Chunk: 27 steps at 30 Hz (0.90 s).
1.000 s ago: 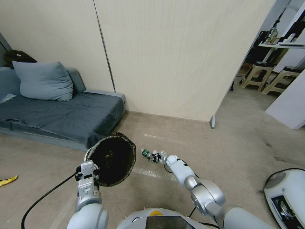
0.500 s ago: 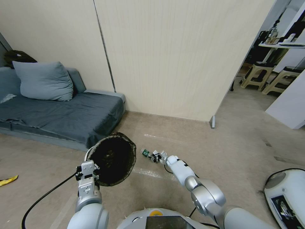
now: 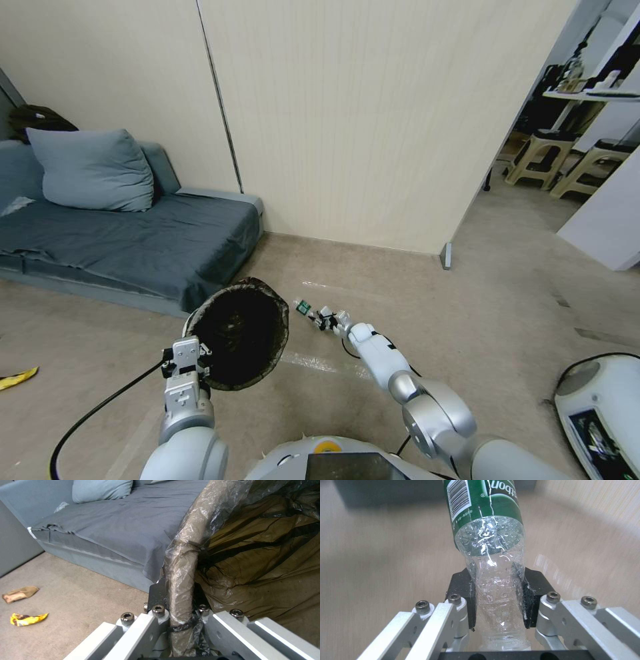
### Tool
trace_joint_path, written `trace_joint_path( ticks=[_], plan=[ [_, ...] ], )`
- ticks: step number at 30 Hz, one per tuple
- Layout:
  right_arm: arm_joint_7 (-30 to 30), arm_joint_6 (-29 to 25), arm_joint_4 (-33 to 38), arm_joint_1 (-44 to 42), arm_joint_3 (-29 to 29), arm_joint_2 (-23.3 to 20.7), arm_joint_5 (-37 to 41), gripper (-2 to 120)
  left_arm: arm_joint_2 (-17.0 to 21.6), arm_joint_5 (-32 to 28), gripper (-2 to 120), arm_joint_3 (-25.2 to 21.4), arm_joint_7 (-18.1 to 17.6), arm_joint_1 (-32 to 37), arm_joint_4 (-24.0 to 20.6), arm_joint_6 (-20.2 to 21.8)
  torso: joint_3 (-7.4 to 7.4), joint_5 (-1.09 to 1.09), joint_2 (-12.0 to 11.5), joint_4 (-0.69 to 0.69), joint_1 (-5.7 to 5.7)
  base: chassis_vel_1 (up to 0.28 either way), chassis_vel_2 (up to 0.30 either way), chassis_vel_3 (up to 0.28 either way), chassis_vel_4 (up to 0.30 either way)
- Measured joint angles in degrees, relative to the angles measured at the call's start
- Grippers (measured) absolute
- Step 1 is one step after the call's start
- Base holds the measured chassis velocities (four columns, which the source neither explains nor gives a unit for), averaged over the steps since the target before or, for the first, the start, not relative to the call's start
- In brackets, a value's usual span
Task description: Pick up the trash bin, then pick up the garbage from the floor and place it into the trash bin.
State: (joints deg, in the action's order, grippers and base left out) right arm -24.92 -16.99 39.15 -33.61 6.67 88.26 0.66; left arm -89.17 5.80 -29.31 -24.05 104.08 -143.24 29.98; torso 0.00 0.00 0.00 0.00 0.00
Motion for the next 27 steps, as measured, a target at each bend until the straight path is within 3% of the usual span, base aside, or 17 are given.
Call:
trace_joint_path(
  ticks=[2, 4, 5, 8, 12, 14, 16, 18, 20, 21, 24, 27],
  plan=[
    [0.26, 0.2, 3.22, -0.79, -0.41, -0.44, 1.0, 23, 0.02, -0.09, 0, 0.0, 0.0, -0.05, 0.0, 0.02, 0.0, 0.0, 0.0, 0.0, 0.0, 0.0, 0.0, 0.0, 0.0],
    [0.68, 1.07, 11.73, -2.84, -1.33, -1.55, 3.2, 23, 0.04, -0.22, 0, -0.01, 0.0, -0.26, 0.0, 0.07, 0.0, 0.0, 0.0, 0.0, 0.0, 0.0, 0.0, 0.0, 0.0],
    [0.68, 1.07, 11.73, -2.84, -1.33, -1.55, 3.2, 23, 0.04, -0.22, 0, -0.01, 0.0, -0.26, 0.0, 0.07, 0.0, 0.0, 0.0, 0.0, 0.0, 0.0, 0.0, 0.0, 0.0],
    [1.15, 3.07, 26.13, -6.18, -2.8, -3.57, 6.87, 23, -0.02, -0.27, 0, 0.07, 0.0, -0.7, 0.0, 0.11, 0.0, 0.0, 0.0, 0.0, 0.0, 0.0, 0.0, 0.0, 0.0],
    [1.6, 3.42, 33.73, -7.93, -3.76, -4.66, 8.7, 23, -0.02, -0.36, 0, 0.08, 0.0, -0.91, 0.0, 0.13, 0.0, 0.0, 0.0, -0.01, 0.0, 0.0, 0.0, 0.0, 0.0],
    [2.07, 3.36, 42.78, -10.34, -5.45, -5.84, 12.09, 23, 0.12, -0.47, 0, 0.02, 0.01, -1.13, 0.0, 0.23, 0.0, 0.0, 0.0, -0.01, 0.0, 0.0, 0.0, 0.0, 0.0],
    [2.1, 3.4, 44.98, -10.91, -5.87, -6.06, 12.95, 23, 0.13, -0.47, 0, 0.02, 0.01, -1.19, 0.0, 0.26, 0.0, 0.0, 0.0, 0.0, 0.0, 0.0, 0.0, 0.0, 0.0],
    [2.13, 4.17, 53.86, -12.49, -7.37, -6.9, 15.58, 23, 0.12, -0.58, 0, 0.07, 0.01, -1.34, 0.0, 0.28, -0.01, 0.0, 0.0, 0.01, 0.0, 0.0, 0.0, 0.0, 0.0],
    [2.13, 4.4, 55.1, -12.7, -7.65, -7.05, 15.99, 23, 0.11, -0.62, 0, 0.06, 0.01, -1.36, 0.0, 0.29, 0.0, 0.0, 0.0, 0.01, 0.0, 0.0, 0.0, 0.0, 0.0],
    [2.28, 5.55, 60.27, -13.63, -9.37, -7.75, 18.35, 23, 0.11, -1.06, 0, 0.03, 0.02, -1.5, 0.0, 0.38, 0.0, 0.0, 0.0, 0.01, 0.0, 0.0, 0.0, 0.0, 0.0],
    [3.48, 7.04, 66.25, -15.58, -13.19, -9.21, 21.36, 23, -0.07, -2.83, 0, 0.03, -0.09, -1.9, 0.0, 1.23, -0.01, 0.0, 0.0, 0.0, 0.0, 0.0, 0.0, 0.0, 0.0],
    [3.99, 7.48, 68.24, -17.05, -15.73, -10.08, 21.7, 23, -0.08, -4.45, 0, 0.04, -0.29, -2.04, 0.0, 2.09, -0.01, 0.0, 0.0, 0.0, 0.0, 0.0, 0.0, 0.0, 0.0]
  ],
)
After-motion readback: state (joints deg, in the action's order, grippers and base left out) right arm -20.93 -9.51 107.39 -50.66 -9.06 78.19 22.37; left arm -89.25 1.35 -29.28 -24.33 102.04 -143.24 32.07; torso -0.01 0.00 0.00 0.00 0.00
